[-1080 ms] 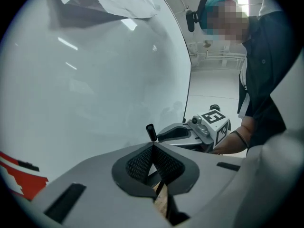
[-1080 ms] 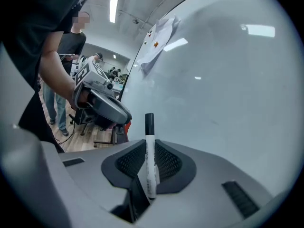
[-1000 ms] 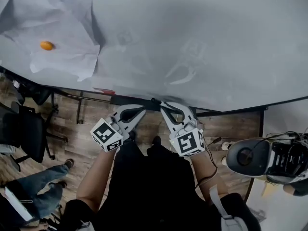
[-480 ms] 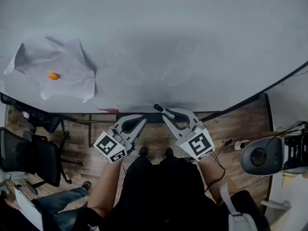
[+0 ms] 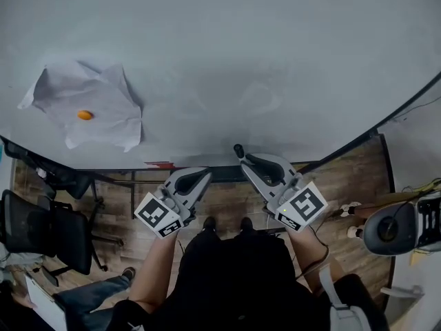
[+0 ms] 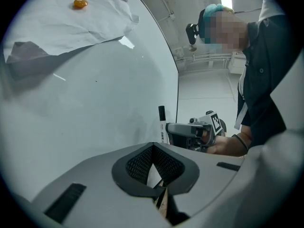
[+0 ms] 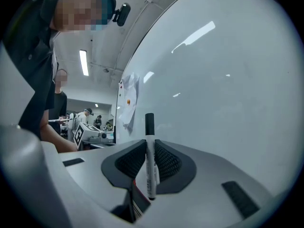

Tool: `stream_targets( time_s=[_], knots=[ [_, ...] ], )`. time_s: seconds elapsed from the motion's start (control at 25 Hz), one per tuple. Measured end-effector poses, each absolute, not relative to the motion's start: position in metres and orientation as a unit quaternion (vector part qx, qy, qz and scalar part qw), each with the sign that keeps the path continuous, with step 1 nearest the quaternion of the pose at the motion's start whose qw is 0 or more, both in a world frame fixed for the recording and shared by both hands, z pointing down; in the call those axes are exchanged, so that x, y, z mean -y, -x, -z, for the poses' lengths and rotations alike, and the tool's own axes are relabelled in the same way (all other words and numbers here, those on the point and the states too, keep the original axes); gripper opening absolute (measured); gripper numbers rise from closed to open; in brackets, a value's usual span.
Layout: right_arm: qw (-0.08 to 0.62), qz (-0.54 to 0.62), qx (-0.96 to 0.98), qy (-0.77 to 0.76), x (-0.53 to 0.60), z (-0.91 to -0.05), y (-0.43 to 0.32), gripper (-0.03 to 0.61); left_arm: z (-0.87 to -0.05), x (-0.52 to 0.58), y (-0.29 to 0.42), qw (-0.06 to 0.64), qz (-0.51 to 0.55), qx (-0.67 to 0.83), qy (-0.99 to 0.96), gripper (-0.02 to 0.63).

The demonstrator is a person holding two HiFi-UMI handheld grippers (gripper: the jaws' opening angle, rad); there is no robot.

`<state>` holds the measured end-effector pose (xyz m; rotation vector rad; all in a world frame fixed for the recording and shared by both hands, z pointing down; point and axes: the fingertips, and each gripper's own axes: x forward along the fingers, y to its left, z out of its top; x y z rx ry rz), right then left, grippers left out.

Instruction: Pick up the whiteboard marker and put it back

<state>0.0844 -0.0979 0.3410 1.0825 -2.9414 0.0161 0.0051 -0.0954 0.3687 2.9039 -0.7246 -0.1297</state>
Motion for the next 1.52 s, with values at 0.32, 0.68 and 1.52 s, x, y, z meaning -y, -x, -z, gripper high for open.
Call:
stream_targets(
  time_s=[0.32,0.68,1.52],
  knots=[
    [-0.032,-0.024,0.938,-0.343,0.093,-0.327,-0.087,0.069,-0.365,0.092,-0.002,0.067,0.044,0.241,-0.967,0.011],
    [-0.030,-0.019,0.938,-0.345,0.090,-0.326,-0.086,0.069,-0.361,0.090,-0.005,0.064,0.049,0.237,-0.968,0.011],
    [0.094,0.050,0.932,-0.346,0.108,-0.380,-0.070,0.069,-0.390,0.103,-0.002,0.093,0.043,0.249,-0.963,0.011]
  ],
)
